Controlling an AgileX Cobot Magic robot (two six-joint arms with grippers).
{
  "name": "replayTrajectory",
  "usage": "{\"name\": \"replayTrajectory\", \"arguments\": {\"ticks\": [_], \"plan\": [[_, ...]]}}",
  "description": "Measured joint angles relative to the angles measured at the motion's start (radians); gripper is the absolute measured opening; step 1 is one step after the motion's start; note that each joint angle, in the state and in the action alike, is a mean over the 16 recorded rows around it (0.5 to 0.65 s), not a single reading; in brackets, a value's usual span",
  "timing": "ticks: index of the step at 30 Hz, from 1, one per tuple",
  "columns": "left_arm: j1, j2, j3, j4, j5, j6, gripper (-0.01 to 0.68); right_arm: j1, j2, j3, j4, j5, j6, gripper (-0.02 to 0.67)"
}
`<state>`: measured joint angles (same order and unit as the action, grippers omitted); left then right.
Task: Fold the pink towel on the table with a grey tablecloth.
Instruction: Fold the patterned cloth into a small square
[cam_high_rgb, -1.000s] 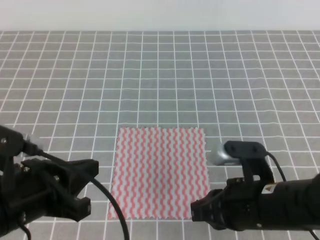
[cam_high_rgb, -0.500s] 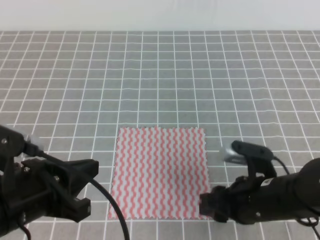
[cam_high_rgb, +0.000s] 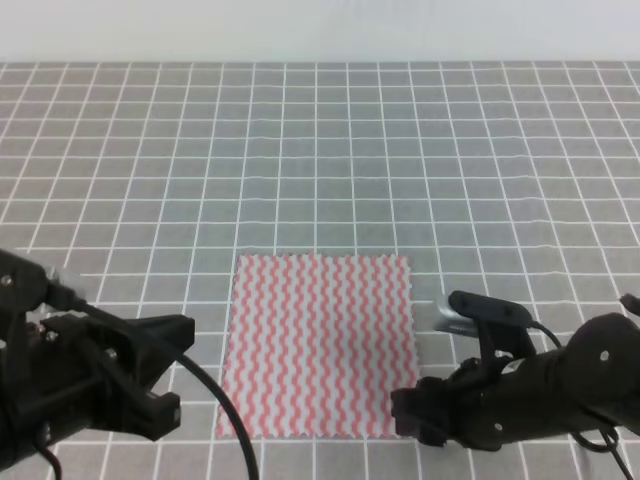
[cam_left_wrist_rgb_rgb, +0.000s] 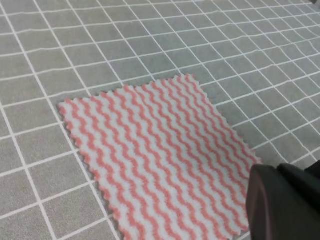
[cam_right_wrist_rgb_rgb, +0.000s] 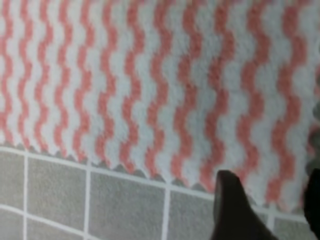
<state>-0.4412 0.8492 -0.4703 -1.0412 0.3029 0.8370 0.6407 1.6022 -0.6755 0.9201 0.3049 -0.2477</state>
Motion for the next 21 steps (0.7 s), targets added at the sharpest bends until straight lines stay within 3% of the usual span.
{"name": "replayTrajectory", "arguments": {"ticks": [12, 21], "plan": [[0.000, 0.000, 0.000, 0.000, 0.013, 0.002, -0.001, 0.000, 0.044, -0.029, -0.015, 0.008, 0.000, 0.267], [0.000, 0.000, 0.000, 0.000, 0.018, 0.005, -0.001, -0.002, 0.049, -0.031, -0.020, 0.006, 0.000, 0.143]]}}
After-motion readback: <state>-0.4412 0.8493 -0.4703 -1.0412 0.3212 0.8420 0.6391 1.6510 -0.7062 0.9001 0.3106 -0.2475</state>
